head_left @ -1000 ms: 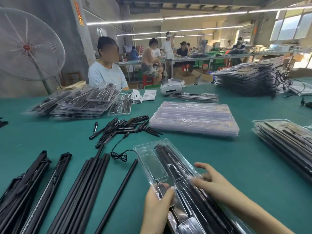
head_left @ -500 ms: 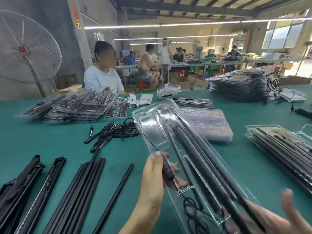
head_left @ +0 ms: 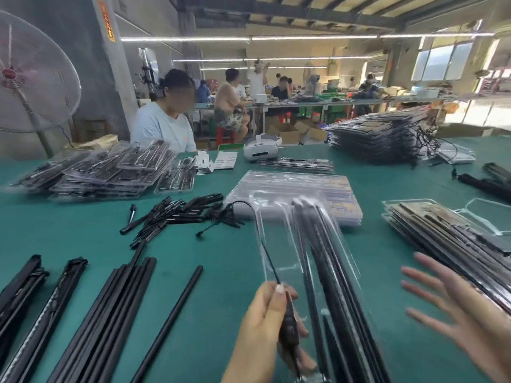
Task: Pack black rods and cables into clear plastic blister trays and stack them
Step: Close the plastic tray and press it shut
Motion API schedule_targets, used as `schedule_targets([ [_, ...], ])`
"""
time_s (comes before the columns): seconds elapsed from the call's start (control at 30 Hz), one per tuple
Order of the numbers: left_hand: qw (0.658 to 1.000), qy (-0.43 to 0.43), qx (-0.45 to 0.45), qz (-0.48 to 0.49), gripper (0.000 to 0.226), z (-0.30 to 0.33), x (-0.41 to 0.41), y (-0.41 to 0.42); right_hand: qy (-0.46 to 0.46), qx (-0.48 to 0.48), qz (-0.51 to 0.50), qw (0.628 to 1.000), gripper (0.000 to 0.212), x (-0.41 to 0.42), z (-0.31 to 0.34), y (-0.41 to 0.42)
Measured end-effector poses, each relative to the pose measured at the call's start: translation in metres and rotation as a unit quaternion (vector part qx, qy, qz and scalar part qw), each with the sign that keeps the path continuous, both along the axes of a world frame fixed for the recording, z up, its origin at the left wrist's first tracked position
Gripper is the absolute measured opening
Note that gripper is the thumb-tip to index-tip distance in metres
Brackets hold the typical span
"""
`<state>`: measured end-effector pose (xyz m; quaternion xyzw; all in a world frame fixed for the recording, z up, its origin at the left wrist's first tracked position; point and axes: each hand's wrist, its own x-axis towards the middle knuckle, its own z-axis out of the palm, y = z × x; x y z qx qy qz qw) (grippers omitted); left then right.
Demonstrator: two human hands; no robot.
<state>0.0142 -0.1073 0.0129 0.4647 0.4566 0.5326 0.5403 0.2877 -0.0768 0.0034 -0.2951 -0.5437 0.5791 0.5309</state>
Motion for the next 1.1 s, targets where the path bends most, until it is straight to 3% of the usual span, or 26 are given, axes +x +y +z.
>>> schedule_targets([
  [0.03,1.0,0.012,0.004,-0.002,0.034,-0.005,0.004,-0.005,-0.115,0.023,-0.114,0.987,0.043,-0.013,0.016,0.007],
  [0.07,1.0,0.028,0.012,-0.003,0.037,-0.01,0.009,-0.011,-0.239,0.08,-0.185,0.95,0.046,-0.031,0.032,0.012],
  [0.13,0.999,0.039,0.017,-0.003,0.031,-0.021,0.015,-0.018,-0.393,0.232,-0.181,0.872,0.056,-0.059,0.058,0.029],
  [0.23,0.997,0.077,0.018,-0.018,0.019,-0.031,0.017,-0.023,-0.51,0.289,-0.1,0.804,0.065,-0.088,0.086,0.074],
  [0.37,0.996,0.091,0.018,-0.014,0.03,-0.035,0.02,-0.026,-0.566,0.145,0.144,0.799,0.053,-0.109,0.106,0.127],
  [0.43,0.995,0.091,0.032,0.002,0.026,-0.037,0.022,-0.026,-0.563,0.115,0.207,0.792,0.044,-0.115,0.097,0.144],
  [0.6,0.998,0.066,0.014,0.004,0.026,-0.042,0.019,-0.023,-0.548,0.131,0.22,0.796,0.012,-0.129,0.073,0.154],
  [0.7,0.997,0.079,0.021,-0.008,0.03,-0.039,0.015,-0.016,-0.561,0.139,0.17,0.798,0.013,-0.127,0.072,0.147],
  [0.73,0.997,0.076,0.018,-0.007,0.035,-0.039,0.012,-0.012,-0.601,0.173,0.118,0.771,0.018,-0.124,0.072,0.145],
  [0.8,0.999,0.04,0.01,-0.01,0.027,-0.037,0.01,-0.002,-0.717,0.228,-0.024,0.658,0.045,-0.117,0.068,0.138],
  [0.83,1.0,0.005,-0.001,-0.019,0.025,-0.035,0.009,0.002,-0.734,0.235,-0.079,0.632,0.056,-0.111,0.067,0.131],
  [0.87,0.999,-0.036,-0.007,-0.029,0.024,-0.032,0.009,0.006,-0.722,0.227,-0.111,0.644,0.064,-0.105,0.065,0.122],
  [1.0,0.993,-0.108,-0.004,-0.048,0.022,-0.012,0.012,0.028,-0.547,0.053,-0.128,0.826,0.097,-0.078,0.055,0.086],
  [1.03,0.993,-0.109,-0.005,-0.046,0.02,-0.008,0.016,0.033,-0.516,-0.019,-0.118,0.848,0.097,-0.074,0.054,0.08],
  [1.1,0.994,-0.097,-0.013,-0.056,0.017,0.0,0.03,0.04,-0.473,-0.129,-0.096,0.866,0.075,-0.067,0.05,0.077],
])
